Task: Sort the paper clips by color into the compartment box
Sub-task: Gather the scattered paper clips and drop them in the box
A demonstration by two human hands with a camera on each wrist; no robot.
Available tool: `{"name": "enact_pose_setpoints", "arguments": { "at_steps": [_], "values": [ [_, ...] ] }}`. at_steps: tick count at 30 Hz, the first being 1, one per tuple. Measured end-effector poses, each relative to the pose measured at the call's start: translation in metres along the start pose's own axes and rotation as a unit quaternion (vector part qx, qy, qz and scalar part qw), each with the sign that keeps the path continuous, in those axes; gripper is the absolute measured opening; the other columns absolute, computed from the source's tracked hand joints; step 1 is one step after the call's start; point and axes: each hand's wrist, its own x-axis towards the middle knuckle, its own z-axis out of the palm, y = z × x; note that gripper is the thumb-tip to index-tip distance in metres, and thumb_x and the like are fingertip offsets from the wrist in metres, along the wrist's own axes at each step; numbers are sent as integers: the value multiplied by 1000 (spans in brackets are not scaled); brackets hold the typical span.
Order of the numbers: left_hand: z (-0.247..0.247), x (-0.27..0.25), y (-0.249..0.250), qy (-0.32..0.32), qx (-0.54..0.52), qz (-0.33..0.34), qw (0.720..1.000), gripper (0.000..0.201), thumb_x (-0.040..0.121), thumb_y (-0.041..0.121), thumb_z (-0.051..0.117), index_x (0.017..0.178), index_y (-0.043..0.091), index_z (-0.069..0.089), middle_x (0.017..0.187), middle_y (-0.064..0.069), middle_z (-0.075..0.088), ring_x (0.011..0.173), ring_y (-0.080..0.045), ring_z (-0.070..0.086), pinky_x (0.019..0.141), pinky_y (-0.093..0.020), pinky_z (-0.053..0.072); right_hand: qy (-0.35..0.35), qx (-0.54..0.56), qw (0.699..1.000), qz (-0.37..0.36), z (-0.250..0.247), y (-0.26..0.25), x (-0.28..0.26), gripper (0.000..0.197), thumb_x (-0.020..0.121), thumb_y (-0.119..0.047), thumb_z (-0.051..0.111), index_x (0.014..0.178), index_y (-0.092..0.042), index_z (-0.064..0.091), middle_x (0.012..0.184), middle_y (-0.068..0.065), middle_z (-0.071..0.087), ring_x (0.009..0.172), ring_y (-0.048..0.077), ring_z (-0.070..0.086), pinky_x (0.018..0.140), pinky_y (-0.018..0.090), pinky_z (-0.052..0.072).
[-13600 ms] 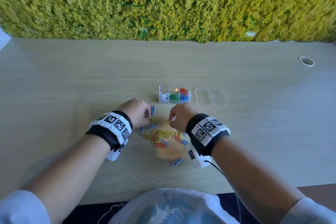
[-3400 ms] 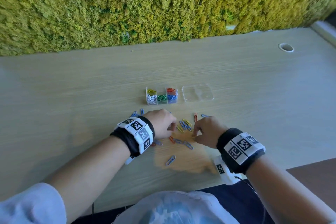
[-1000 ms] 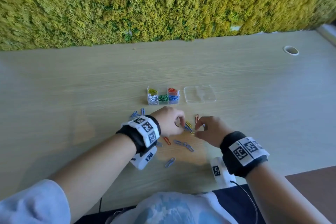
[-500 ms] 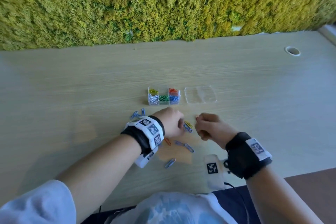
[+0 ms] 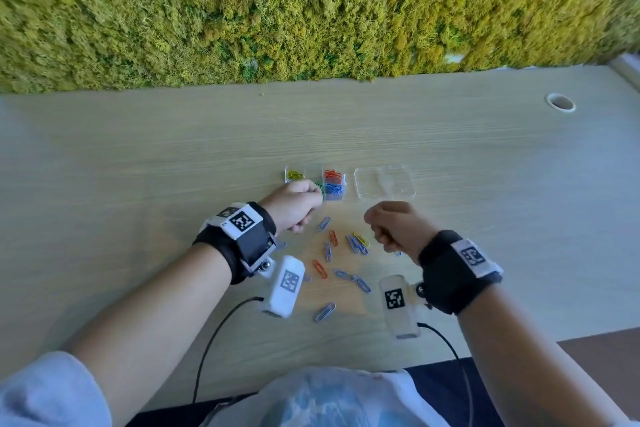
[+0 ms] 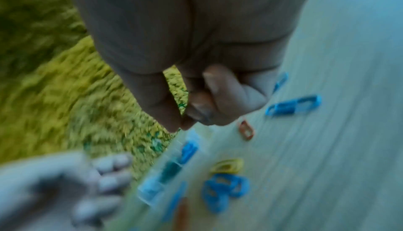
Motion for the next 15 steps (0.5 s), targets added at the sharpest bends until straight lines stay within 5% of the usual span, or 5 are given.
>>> {"name": "enact_pose_setpoints", "arguments": {
  "at_steps": [3, 6, 10, 15],
  "values": [
    [-16, 6, 6, 52, 203, 46, 977, 11, 87, 11, 45, 84, 20, 51, 74, 3, 50, 53, -12, 41, 46, -22, 31, 61, -293, 954, -36, 6, 0, 8, 6, 83, -21, 64, 80, -16, 62, 70, -2, 57, 59, 15, 52, 51, 24, 41],
    [-30, 16, 8, 86, 329, 72, 938, 14, 87, 9, 44, 93, 20, 51, 93, 0, 56, 72, -18, 49, 62, -26, 38, 74, -405, 910, -39, 13, 0, 9, 13, 82, -19, 58, 85, -10, 68, 87, 3, 67, 79, 22, 64, 62, 28, 52],
    [-42, 29, 12, 93, 393, 74, 912, 26, 89, 1, 39, 103, 16, 54, 104, -3, 56, 89, -23, 54, 75, -31, 44, 64, -435, 898, -24, 17, -4, 9, 14, 81, -15, 52, 80, -12, 66, 87, 6, 68, 74, 22, 62, 53, 23, 44],
    [-44, 43, 22, 64, 434, 79, 895, 34, 82, -7, 39, 97, 21, 48, 110, -6, 54, 95, -25, 54, 86, -41, 50, 55, -340, 938, -23, 12, -4, 4, 12, 81, -26, 58, 76, -16, 55, 70, -3, 53, 63, 14, 48, 51, 22, 38]
  ]
}}
